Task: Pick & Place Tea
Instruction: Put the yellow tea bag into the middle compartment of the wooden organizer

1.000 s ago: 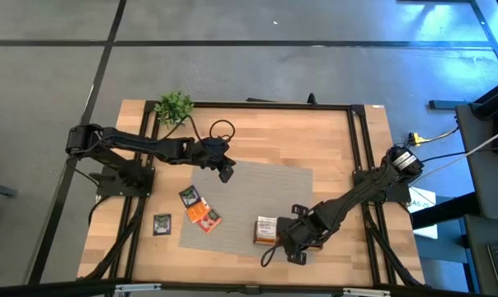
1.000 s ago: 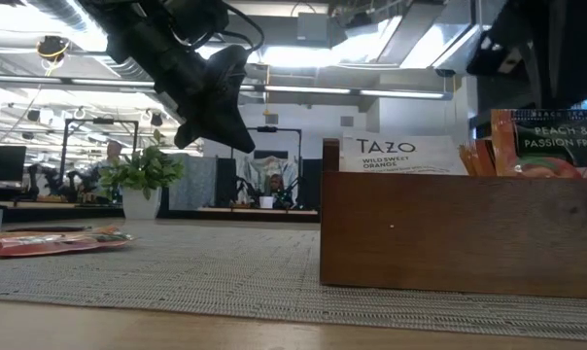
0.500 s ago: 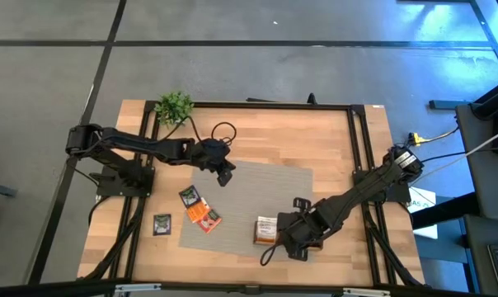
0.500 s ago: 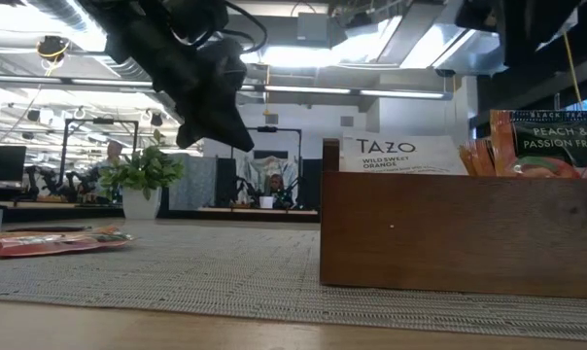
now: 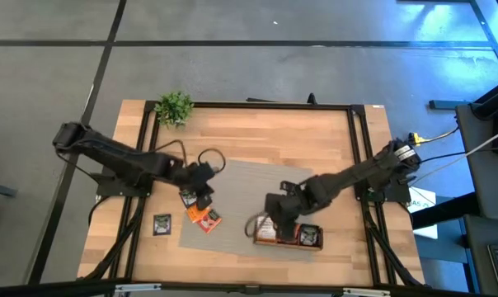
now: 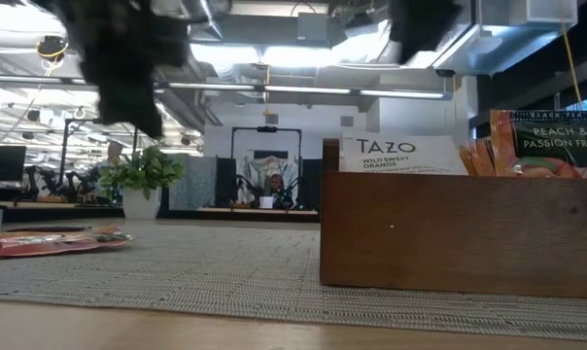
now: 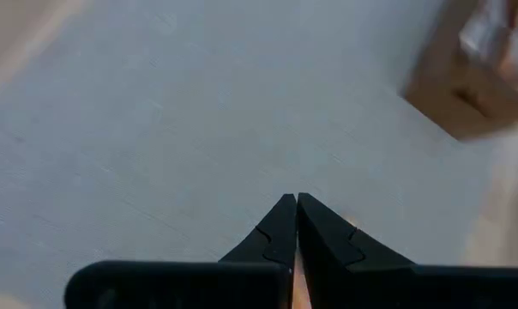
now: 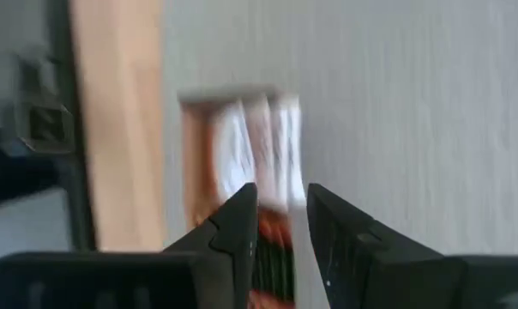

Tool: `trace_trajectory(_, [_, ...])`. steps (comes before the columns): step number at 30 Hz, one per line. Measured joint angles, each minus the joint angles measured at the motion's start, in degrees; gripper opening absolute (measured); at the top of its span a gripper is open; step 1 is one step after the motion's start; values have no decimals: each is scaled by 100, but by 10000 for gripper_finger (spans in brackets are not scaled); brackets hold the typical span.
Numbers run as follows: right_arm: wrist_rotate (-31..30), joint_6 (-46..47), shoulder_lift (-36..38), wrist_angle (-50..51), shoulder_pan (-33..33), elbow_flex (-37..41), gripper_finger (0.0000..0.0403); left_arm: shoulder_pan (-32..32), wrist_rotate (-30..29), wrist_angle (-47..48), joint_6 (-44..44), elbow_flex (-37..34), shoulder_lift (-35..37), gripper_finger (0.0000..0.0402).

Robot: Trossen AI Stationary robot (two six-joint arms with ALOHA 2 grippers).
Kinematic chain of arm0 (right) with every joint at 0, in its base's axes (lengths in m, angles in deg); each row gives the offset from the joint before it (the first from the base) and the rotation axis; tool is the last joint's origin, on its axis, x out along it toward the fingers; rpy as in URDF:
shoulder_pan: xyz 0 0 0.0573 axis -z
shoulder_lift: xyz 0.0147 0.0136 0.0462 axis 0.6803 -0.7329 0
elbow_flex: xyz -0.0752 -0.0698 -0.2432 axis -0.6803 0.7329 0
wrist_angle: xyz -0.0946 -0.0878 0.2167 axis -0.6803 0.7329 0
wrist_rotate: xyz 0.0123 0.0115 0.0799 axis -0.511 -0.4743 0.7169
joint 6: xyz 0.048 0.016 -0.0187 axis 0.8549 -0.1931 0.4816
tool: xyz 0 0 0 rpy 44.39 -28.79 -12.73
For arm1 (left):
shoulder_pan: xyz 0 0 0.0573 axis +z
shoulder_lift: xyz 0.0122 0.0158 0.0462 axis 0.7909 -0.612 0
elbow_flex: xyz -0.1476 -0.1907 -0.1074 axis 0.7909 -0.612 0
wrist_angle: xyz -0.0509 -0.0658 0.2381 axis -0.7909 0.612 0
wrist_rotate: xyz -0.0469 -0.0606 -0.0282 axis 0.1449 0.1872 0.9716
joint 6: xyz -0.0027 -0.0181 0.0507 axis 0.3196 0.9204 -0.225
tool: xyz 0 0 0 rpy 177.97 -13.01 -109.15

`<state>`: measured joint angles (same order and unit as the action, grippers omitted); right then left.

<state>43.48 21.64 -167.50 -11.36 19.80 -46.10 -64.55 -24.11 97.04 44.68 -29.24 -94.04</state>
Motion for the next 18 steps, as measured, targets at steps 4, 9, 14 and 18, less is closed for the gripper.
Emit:
trace_trajectory(4, [637, -335, 4, -841, 470, 0, 107, -911, -342, -96, 561, 0, -20, 9])
trace_trajectory(9, [899, -448, -159, -2049, 909, 7, 107, -1715, -740, -19, 1266, 0, -336, 13])
trace_trajectory(14, [1148, -563, -419, -3023, 1162, 11, 119, -2109, -787, -48, 1594, -2, -770, 10])
trace_trajectory(18, [1392, -257, -788, -3803, 1252, 11, 155, -2216, -757, -27, 1660, -11, -1133, 9])
